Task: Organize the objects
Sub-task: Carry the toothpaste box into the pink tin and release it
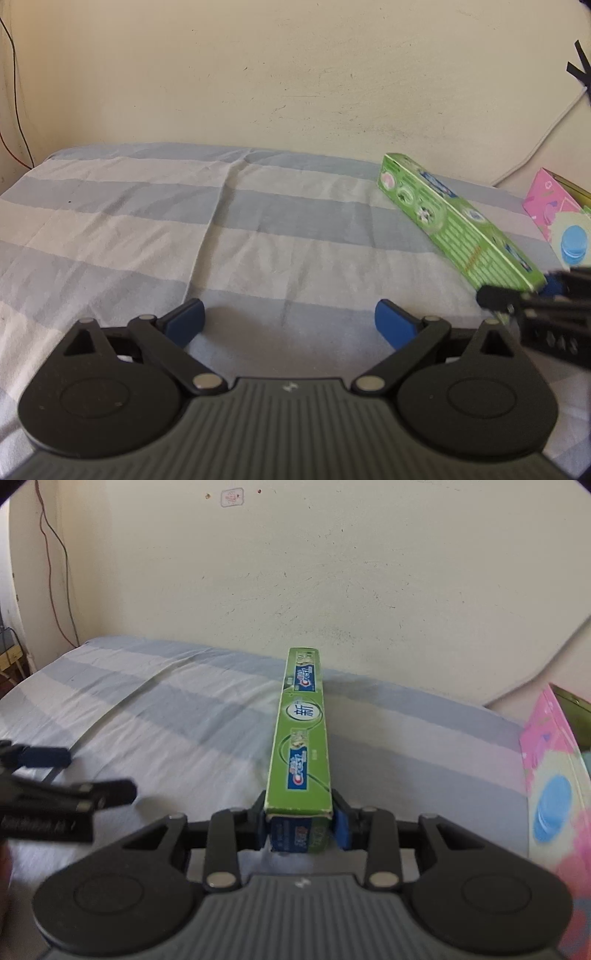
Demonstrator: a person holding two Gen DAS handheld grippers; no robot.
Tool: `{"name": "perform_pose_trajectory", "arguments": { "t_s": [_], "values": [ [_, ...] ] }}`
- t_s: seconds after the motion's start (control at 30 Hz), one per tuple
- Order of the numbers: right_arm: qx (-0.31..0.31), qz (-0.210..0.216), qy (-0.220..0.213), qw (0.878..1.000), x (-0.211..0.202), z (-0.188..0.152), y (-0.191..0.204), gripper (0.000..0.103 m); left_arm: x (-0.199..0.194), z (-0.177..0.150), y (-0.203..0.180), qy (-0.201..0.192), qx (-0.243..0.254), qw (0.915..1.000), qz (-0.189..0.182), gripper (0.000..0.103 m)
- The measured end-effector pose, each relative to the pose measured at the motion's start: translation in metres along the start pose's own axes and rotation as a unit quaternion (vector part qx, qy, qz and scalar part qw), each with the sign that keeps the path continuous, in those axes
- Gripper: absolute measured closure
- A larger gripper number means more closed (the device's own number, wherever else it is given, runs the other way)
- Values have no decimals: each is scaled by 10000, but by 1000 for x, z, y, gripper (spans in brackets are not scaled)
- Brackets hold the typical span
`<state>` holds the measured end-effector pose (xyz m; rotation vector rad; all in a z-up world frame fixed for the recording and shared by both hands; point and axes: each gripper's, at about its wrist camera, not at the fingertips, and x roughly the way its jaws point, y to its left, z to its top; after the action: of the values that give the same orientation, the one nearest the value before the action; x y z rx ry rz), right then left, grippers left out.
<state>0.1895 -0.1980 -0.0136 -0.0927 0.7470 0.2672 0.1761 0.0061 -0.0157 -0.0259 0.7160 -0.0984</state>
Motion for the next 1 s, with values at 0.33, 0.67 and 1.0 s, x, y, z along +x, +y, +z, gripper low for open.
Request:
{"name": "perform_pose_trajectory", "arguments": {
  "t_s": [0.33, 0.67, 1.0],
  "values": [
    [529, 124, -307, 9980, -119, -108, 3, 71, -41, -28, -65, 560, 545, 9663, -2454, 0],
    [2354, 1360, -395, 9615, -133, -133, -45, 72, -54, -36, -78, 1120, -519, 9439, -3064, 0],
    [2717, 2035, -571, 9389, -136, -150, -63, 72, -57, -40, -136, 1272, 98, 9610, -2453, 39]
  ]
}}
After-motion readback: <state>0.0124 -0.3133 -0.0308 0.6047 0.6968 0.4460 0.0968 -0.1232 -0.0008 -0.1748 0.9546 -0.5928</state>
